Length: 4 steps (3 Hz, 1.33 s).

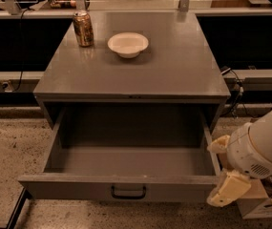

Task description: Close top drawer

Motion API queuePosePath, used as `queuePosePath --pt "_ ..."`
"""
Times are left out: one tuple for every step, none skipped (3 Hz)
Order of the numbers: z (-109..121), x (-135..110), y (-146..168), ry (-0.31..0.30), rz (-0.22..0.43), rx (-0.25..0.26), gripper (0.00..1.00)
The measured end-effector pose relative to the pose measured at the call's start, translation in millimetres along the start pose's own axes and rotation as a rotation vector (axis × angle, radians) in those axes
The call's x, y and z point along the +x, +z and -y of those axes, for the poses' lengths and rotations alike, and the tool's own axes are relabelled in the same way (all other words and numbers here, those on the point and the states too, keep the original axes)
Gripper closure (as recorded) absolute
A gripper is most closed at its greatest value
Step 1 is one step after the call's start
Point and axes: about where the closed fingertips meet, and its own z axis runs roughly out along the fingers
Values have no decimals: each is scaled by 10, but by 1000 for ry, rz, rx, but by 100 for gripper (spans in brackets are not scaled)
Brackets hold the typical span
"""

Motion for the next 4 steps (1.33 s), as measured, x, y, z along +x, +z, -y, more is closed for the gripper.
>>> queuePosePath --pt "-196 107 160 5 24 -15 46" --pt "-374 152 398 -7 -40 -35 71" --pt "-434 208 480 3 -73 -44 92" --pt "-525 136 625 -27 -10 -45 100"
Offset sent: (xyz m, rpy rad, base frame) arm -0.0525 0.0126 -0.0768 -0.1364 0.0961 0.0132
